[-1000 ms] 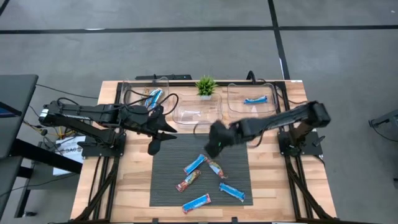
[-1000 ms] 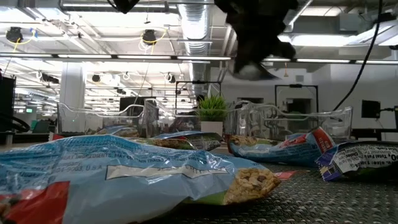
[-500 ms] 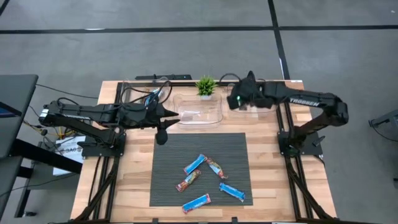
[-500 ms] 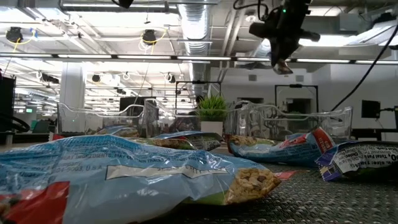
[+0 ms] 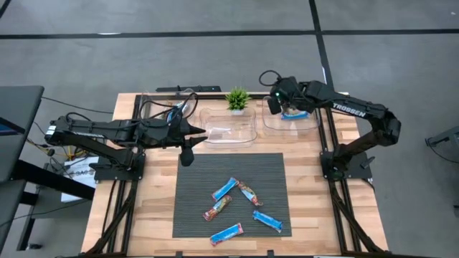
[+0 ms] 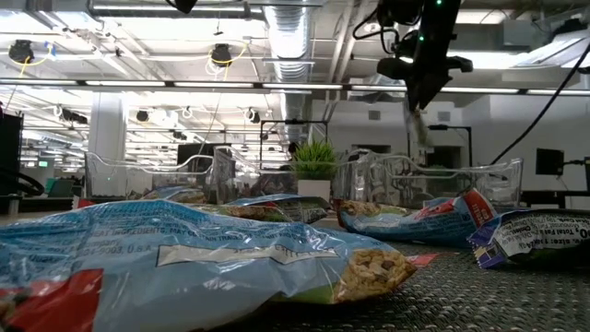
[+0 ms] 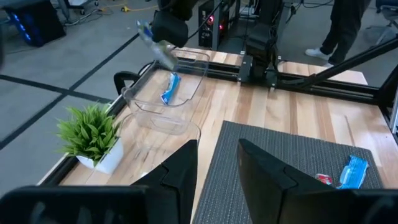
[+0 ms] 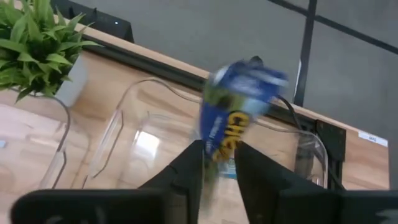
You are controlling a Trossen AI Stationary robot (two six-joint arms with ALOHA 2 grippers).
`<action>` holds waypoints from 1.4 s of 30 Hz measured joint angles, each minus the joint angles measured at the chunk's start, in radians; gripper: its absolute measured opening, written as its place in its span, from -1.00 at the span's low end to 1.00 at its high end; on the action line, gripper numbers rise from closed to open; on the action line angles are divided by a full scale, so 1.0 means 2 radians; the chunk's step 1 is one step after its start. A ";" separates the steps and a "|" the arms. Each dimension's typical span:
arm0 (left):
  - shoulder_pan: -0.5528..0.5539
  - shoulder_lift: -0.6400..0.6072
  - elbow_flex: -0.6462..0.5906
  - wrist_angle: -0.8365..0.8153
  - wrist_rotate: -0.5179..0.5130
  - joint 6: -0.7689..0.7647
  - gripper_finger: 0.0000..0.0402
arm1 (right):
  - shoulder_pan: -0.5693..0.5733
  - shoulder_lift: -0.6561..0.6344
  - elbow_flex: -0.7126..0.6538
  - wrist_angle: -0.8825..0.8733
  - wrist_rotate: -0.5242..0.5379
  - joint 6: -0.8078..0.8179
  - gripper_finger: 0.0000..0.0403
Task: Pick and place Granola Bars by type
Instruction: Put the green granola bar into the right transparent bin, then put the blue granola bar into the right transparent bin
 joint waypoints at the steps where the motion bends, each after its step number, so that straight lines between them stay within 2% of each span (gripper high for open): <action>1: 0.000 0.000 0.000 -0.001 0.000 -0.003 -0.48 | -0.002 0.000 0.000 0.000 0.001 -0.001 -0.52; 7: 0.000 0.000 0.000 -0.002 0.000 -0.010 -0.48 | -0.006 0.000 0.000 0.000 -0.006 -0.001 -0.23; 14: 0.000 0.000 0.000 -0.007 0.004 -0.017 -0.48 | 0.040 -0.001 0.000 -0.001 -0.078 -0.003 -0.03; 21: 0.000 0.000 0.000 -0.008 0.045 -0.017 -0.48 | 0.159 -0.001 0.000 0.000 -0.170 0.013 0.03; 26: 0.000 0.000 0.000 -0.008 0.075 -0.014 -0.48 | 0.268 -0.001 0.000 0.002 -0.201 0.071 0.03; 31: 0.000 0.000 0.000 -0.008 0.153 -0.013 -0.48 | 0.373 -0.001 0.000 0.022 -0.204 0.132 0.01; 36: 0.000 0.000 0.000 -0.008 0.238 -0.012 -0.48 | 0.452 0.012 0.000 0.036 -0.208 0.173 -0.04; 42: -0.007 0.000 0.000 -0.005 0.285 -0.013 -0.48 | 0.505 0.077 0.000 0.053 -0.277 0.181 -0.12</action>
